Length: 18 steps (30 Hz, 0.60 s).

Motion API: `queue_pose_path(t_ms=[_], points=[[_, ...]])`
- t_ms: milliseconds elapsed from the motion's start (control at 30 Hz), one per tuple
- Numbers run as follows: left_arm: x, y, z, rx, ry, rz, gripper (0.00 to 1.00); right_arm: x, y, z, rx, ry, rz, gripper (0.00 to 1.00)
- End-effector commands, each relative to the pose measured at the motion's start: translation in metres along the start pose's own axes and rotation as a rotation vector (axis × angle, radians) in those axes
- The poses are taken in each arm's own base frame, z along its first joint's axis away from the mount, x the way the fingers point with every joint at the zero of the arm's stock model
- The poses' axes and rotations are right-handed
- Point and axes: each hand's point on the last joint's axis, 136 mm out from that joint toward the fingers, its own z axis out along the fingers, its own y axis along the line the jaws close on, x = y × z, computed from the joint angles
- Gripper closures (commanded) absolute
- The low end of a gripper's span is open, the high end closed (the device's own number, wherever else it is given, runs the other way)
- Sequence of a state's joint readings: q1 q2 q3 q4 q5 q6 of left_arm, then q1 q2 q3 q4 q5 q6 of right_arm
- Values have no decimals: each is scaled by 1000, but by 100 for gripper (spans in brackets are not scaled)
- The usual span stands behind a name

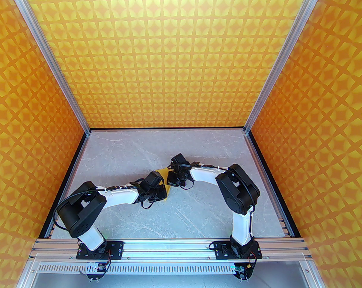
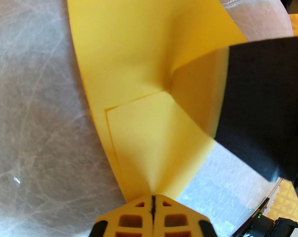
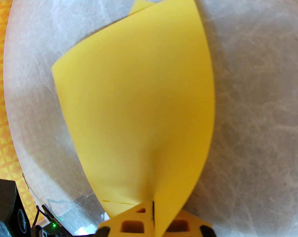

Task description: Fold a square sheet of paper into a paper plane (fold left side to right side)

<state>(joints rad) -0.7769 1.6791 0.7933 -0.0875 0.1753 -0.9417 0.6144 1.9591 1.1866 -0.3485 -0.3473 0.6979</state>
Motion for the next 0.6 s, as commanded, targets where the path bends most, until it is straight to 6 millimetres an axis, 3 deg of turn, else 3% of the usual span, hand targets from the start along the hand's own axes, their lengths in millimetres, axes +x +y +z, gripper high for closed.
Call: queue_pose_path(t_ms=[0,567], points=[[15,9,6,-24,45,-5,100,2,-9,7,52,10,10,100],[43,18,8,-72,99,50,100,2,-18,8,88,2,46,100]])
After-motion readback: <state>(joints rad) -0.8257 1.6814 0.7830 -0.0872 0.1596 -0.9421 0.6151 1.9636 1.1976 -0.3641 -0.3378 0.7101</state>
